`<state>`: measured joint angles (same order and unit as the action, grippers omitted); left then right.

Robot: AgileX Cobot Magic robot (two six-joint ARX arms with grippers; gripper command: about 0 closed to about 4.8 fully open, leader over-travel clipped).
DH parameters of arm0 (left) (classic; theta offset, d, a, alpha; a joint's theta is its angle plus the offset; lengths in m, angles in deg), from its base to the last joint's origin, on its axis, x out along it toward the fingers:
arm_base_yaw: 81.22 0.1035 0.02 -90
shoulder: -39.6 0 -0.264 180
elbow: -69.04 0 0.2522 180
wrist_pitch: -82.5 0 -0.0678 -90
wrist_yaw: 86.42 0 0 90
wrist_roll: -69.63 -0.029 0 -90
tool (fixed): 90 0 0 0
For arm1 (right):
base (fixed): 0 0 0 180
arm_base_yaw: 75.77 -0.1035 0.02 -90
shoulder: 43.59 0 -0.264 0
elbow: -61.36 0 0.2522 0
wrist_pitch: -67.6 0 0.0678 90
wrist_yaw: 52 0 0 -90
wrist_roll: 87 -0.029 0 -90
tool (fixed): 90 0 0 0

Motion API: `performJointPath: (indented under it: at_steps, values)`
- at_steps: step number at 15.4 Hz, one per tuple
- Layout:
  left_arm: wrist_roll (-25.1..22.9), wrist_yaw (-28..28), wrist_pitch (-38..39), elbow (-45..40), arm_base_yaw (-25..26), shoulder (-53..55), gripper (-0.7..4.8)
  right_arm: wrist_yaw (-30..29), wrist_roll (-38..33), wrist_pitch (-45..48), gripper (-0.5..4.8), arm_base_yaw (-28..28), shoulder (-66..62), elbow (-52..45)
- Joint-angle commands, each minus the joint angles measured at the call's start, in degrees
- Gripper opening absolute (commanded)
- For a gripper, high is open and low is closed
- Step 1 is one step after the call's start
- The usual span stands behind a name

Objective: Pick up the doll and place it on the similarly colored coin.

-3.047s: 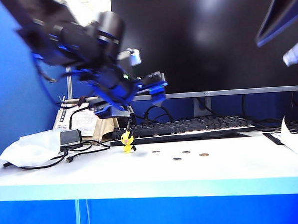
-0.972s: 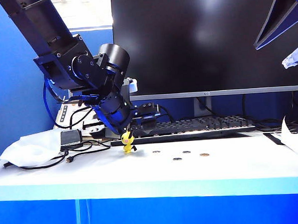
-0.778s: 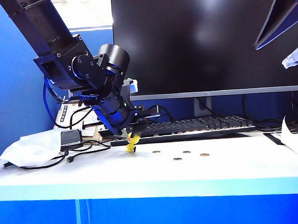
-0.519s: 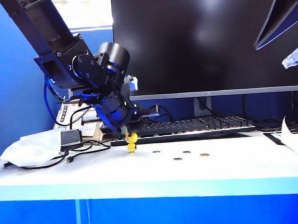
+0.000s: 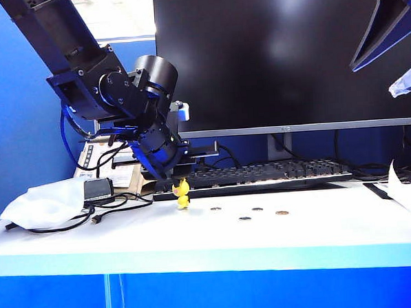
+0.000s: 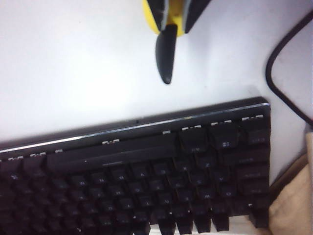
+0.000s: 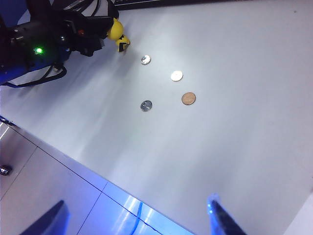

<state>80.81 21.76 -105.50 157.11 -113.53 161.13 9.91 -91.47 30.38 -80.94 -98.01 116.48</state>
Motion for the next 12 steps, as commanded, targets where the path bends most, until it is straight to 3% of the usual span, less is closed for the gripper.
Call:
performJointPath:
  at_steps: [1,5,12]
  values:
    - [-0.3,-0.6,1.0,0.1,-0.2,-1.6,-0.06,0.1,0.0,1.0,3.69,0.0,0.1,0.1]
    - [-0.2,-3.9,1.2,1.4,-2.2,-3.5,-0.06,0.1,0.0,2.4,3.69,0.0,0.2,0.1]
    - [-0.2,-4.1,-1.1,2.7,-11.7,-3.4,-0.06,1.4,0.0,4.5,3.69,0.1,0.2,0.1]
